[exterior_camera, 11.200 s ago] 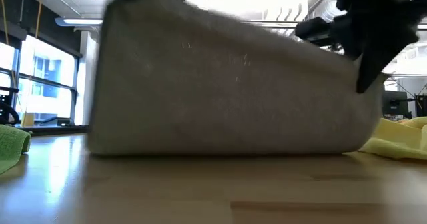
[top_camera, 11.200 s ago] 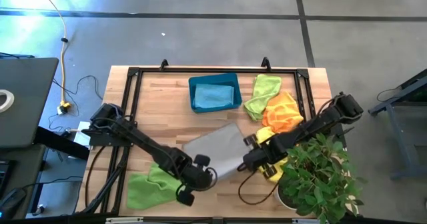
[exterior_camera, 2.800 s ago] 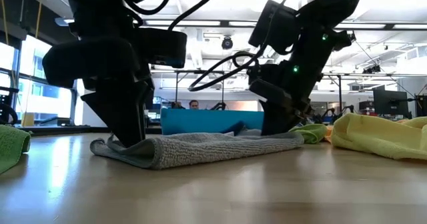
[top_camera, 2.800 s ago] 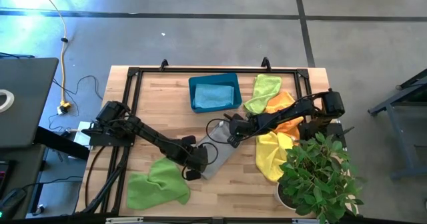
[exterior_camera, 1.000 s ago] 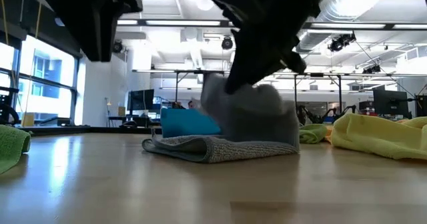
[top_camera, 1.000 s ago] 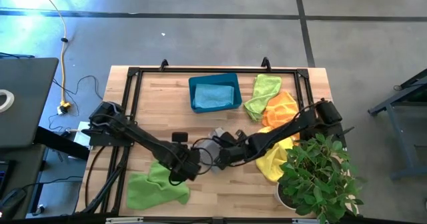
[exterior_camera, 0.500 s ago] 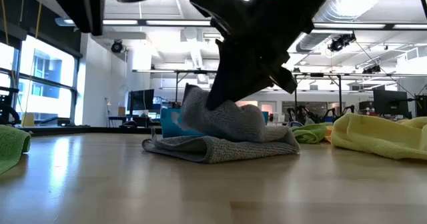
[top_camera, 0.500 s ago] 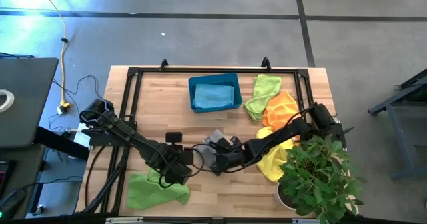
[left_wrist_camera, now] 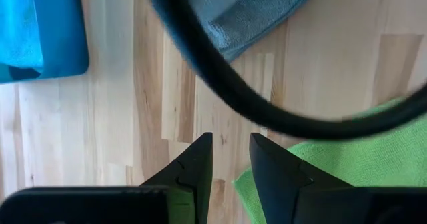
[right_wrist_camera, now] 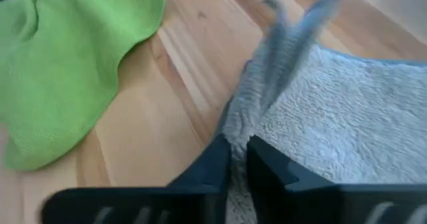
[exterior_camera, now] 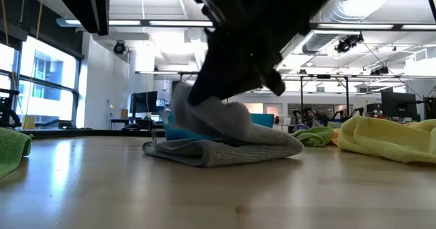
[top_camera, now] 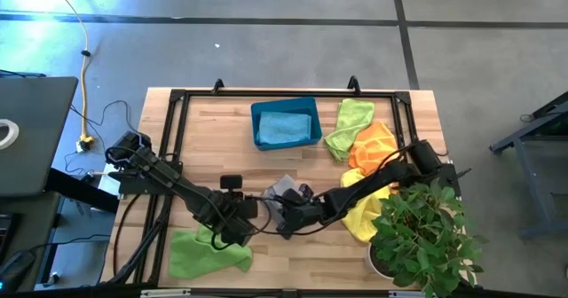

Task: Fold microfiber towels
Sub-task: Fold the gray microfiber cloth, then stack the gray microfiber cloth on the blue microfiber cloth in the blue bin

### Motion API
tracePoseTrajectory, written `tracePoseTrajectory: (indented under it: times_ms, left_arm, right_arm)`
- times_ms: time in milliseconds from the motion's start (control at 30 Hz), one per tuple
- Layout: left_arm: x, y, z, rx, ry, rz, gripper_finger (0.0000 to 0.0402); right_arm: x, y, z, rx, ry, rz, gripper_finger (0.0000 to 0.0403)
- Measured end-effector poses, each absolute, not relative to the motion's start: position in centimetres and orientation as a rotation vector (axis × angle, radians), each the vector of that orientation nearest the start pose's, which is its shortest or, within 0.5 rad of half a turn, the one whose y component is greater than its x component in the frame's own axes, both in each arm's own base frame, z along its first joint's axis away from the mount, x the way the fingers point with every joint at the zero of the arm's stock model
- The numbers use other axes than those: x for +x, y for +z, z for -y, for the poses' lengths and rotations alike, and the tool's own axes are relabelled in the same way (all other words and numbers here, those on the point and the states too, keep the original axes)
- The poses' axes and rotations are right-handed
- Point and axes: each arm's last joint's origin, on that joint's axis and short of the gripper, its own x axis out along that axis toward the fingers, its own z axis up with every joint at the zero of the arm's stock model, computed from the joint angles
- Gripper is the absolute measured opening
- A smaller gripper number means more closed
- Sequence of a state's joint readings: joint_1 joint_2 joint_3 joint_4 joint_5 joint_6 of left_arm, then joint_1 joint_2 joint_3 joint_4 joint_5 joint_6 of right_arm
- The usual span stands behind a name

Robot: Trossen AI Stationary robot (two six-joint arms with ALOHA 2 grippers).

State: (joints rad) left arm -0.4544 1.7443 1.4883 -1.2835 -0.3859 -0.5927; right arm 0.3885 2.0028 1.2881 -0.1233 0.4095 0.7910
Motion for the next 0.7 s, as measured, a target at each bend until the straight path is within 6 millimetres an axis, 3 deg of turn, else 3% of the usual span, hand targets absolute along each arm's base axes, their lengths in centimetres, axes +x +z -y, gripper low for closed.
tracePoseTrajectory:
  times_ms: [167,333,567,700]
  left_arm:
    - [29.2,26.5,13.2,0.135,0.346,-1.335,0.009]
    - [29.2,26.5,13.3,0.128,0.349,-1.333,0.009]
    - [29.4,26.0,13.5,0.135,0.352,-1.302,0.009]
    - [29.3,25.6,13.5,0.138,0.355,-1.301,0.009]
  right_arm:
    - [39.3,15.5,-14.9,0.37,-0.281,-0.706,0.0124]
    - [38.8,17.7,-14.7,0.267,-0.203,-0.704,0.0178]
    - [36.0,21.9,-13.6,0.1,-0.183,-0.79,0.0186]
    - [33.8,22.8,-12.8,-0.013,-0.207,-0.92,0.0178]
